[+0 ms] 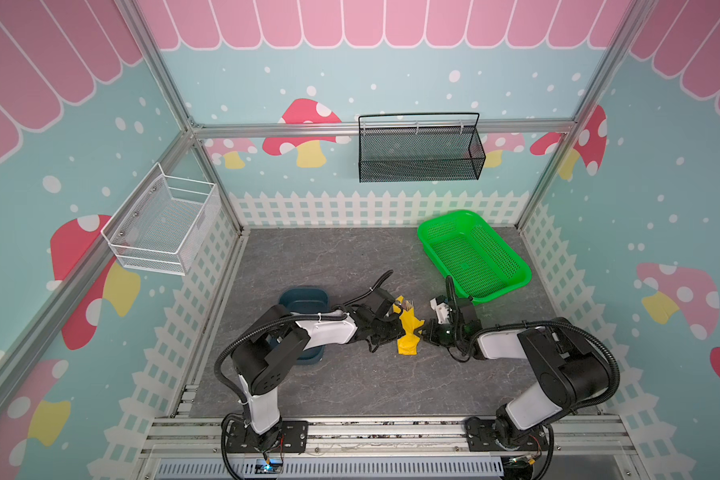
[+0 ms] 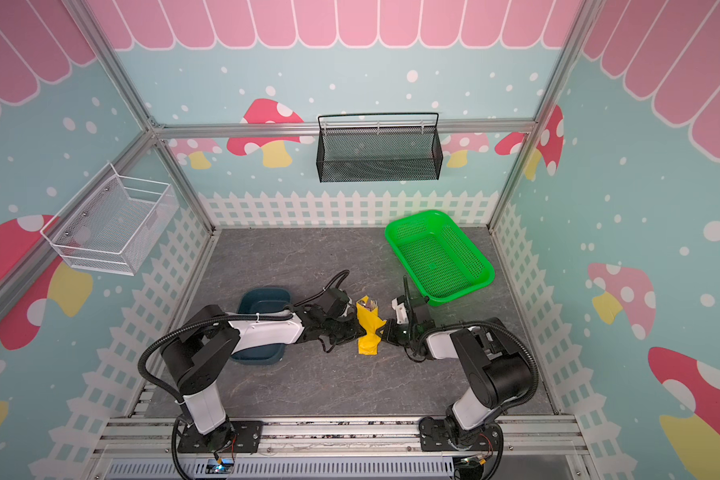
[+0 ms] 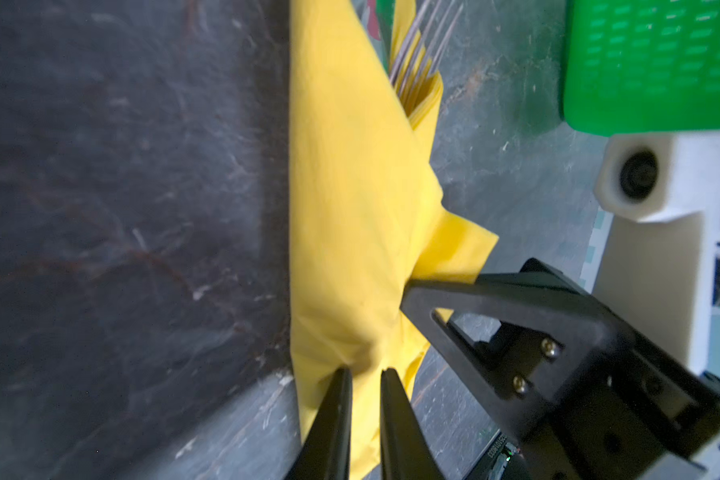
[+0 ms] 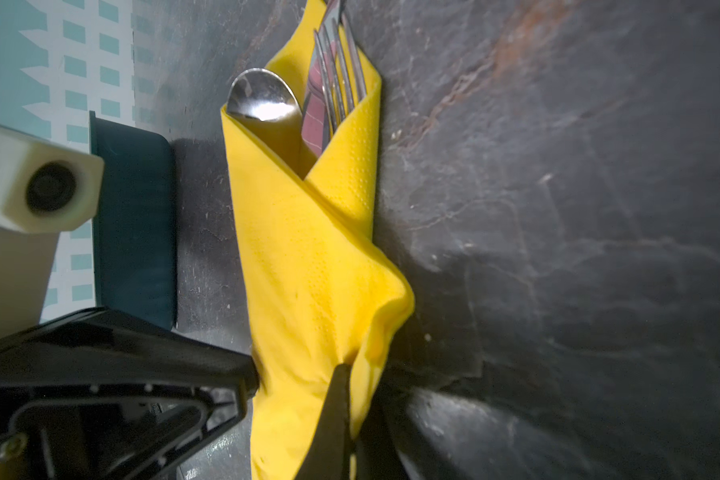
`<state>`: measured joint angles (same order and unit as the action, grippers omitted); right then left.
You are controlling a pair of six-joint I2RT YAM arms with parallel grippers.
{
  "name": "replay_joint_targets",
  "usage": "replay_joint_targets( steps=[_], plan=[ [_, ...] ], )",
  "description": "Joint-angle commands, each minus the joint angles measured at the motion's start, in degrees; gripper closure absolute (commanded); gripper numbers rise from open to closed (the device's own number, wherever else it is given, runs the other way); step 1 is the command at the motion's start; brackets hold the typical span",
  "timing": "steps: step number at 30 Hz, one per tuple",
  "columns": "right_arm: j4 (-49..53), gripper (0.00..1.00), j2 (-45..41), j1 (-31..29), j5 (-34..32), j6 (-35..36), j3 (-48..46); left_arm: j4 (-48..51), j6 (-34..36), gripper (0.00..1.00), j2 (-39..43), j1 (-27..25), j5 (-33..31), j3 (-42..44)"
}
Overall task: Place the utensils on the paper napkin and roll it up
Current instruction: 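Open the left gripper and draw it back from the napkin bundle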
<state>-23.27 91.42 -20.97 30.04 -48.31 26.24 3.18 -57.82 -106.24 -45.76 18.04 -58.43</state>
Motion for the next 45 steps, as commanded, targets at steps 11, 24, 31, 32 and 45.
replay_joint_targets(
  steps=[11,24,31,32,45],
  plan=[
    [-4.1,0.84,-0.7,0.8,2.0,-2.0,-2.5,1.7,0.7,0.9,-3.3,-1.3,1.6,-0.1],
    [-7.5,0.68,5.3,0.8,5.8,-0.5,-0.7,1.6,0.6,0.91,-4.0,-1.6,1.6,-0.4],
    [-9.7,0.68,6.3,0.8,7.3,0.8,-0.3,1.6,0.6,0.91,-3.9,-1.6,1.4,-0.5],
    [-9.8,0.68,6.3,0.8,7.3,0.9,-0.3,1.6,0.6,0.91,-3.9,-1.6,1.3,-0.5],
    [-11.0,0.93,6.7,0.8,8.1,1.2,0.5,1.5,0.4,0.89,-2.0,-1.7,0.3,0.1]
  ],
)
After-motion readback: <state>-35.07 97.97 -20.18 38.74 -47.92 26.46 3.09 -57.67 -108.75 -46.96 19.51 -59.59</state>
